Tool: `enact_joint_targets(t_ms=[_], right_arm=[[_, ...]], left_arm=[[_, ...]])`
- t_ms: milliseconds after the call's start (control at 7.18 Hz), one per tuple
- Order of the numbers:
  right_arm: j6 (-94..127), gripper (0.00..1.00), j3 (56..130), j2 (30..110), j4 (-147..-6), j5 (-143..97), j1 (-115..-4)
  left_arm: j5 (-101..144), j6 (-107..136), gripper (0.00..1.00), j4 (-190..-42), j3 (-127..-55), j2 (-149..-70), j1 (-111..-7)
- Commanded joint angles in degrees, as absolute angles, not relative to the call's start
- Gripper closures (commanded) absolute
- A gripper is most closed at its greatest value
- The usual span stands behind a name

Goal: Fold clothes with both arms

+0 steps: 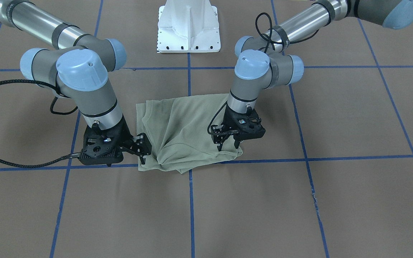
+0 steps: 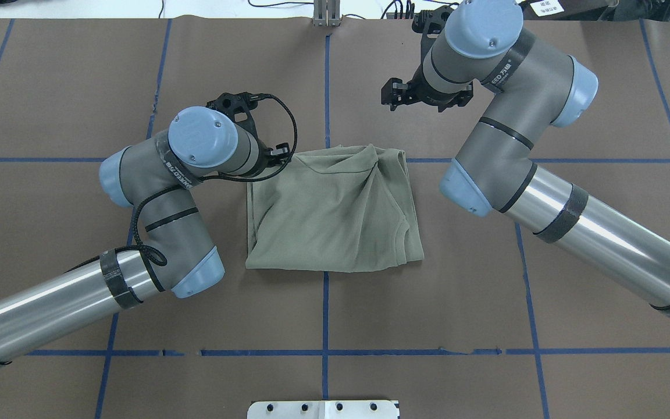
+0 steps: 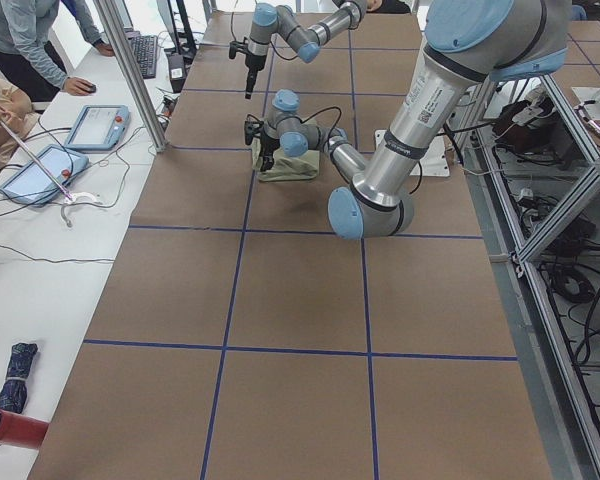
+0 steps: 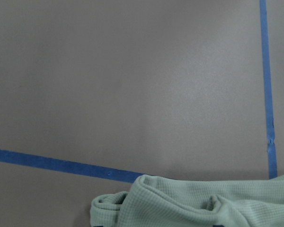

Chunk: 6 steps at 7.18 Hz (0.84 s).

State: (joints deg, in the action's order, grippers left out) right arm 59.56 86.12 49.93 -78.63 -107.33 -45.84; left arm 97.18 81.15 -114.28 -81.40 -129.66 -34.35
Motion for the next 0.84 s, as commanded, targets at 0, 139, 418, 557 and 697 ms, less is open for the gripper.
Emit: enact_joint_targets(t_ms=[0,139,418,557,697], right_arm=[[59.76,0.0,86.22,50.1,-78.58,-107.14,-45.62],[59.77,0.0,86.13,50.18,-78.57,-107.14,-45.62],[59.77,0.0,86.13,50.45,-78.57,-107.05,-45.44],[59.68,0.0,86.05,50.71,-78.66,-107.05,-45.44],[59.68,0.0,85.96,50.8,-78.58,-107.05,-45.27]], left_arm=[[96.94,82.61,0.7,-114.43,-80.68,-130.25,-34.19],[96.94,82.44,1.0,-114.43,-80.68,-129.99,-34.19],[96.51,81.31,1.0,-114.35,-80.94,-129.03,-34.45],[96.5,77.21,1.0,-114.95,-81.73,-127.63,-34.98],[96.59,73.17,1.0,-116.09,-82.35,-125.7,-36.81]])
